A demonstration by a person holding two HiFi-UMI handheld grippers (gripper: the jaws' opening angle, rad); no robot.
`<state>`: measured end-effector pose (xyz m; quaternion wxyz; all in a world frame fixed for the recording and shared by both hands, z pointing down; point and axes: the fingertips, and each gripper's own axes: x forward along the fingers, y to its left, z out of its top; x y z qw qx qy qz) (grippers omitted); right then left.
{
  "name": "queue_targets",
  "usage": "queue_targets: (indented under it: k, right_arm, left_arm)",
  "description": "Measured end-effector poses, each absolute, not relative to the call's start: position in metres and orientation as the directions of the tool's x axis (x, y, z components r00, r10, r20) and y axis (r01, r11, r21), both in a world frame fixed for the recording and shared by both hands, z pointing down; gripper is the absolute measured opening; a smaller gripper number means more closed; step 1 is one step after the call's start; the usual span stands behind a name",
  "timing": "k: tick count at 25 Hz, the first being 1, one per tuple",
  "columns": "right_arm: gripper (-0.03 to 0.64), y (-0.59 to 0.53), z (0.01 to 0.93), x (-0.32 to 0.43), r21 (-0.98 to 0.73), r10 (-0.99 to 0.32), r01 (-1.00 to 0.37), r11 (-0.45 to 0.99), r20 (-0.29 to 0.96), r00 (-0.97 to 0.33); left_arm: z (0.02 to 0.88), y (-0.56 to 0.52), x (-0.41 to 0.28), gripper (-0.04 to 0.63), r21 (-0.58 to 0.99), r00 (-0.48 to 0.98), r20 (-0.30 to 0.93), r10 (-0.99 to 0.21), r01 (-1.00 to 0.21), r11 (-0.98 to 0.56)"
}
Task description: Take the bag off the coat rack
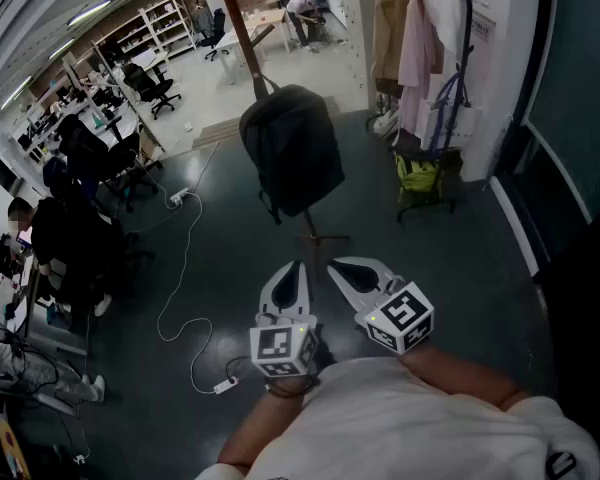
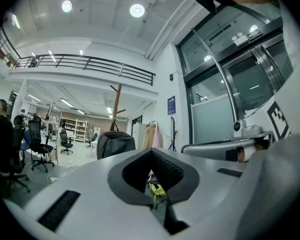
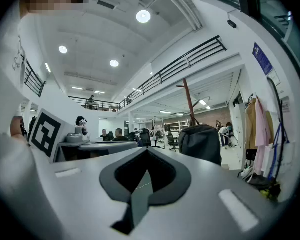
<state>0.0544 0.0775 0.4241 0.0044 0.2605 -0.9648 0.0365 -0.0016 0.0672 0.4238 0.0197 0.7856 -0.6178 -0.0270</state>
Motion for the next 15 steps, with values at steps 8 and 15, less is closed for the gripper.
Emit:
queue_targets:
  k: [8,15]
  right_arm:
    - [-0.015,0.0778,0.4212,0.0515,-0.053,-0.495,-0.495,0.867,0.025,-0.869]
    - [-0.015,0.0718,0.4212,0.0488,-0.076,-0.496,-0.495,0.866,0.014,-0.868]
  left_arm:
    - [0.4239,0.0647,-0.0056,0.002,0.073,0.216,0.011,-0.976,-0.974,-0.214]
    - [0.4250,0.0597,-0.0097,0.002,0.079,0.218,0.012,-0.976,-0.973,-0.216]
